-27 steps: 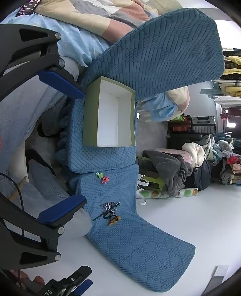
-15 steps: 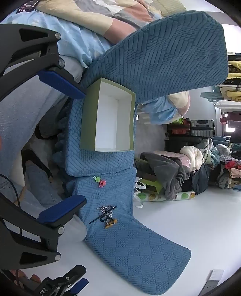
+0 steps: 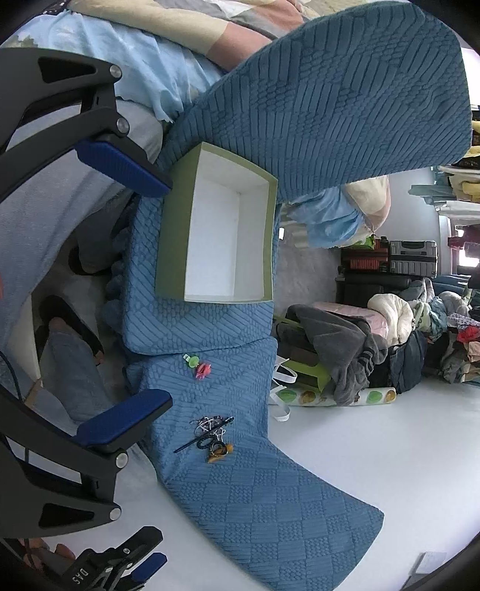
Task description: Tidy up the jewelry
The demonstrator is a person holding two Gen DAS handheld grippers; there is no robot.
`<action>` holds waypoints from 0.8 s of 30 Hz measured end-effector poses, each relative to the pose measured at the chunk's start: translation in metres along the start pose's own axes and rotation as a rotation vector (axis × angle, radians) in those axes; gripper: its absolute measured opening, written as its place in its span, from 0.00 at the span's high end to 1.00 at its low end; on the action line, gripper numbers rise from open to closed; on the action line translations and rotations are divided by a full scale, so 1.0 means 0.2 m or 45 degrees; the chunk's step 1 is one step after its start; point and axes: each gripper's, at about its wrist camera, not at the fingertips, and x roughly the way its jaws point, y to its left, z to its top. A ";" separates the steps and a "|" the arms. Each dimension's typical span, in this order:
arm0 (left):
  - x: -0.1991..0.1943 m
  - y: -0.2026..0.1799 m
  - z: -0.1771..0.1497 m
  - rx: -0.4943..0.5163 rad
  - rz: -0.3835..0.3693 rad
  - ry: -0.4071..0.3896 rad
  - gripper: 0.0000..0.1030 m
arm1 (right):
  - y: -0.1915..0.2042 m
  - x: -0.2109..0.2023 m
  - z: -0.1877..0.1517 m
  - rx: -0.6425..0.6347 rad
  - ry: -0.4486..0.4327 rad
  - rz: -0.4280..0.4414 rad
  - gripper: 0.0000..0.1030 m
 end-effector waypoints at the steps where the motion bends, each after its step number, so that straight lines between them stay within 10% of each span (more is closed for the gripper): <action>1: 0.01 0.00 0.01 -0.002 0.001 0.005 0.00 | 0.00 0.00 0.00 0.002 0.002 0.001 0.00; 24: -0.02 0.06 0.01 -0.052 0.032 -0.012 0.00 | 0.01 0.03 0.01 -0.034 0.015 0.039 0.00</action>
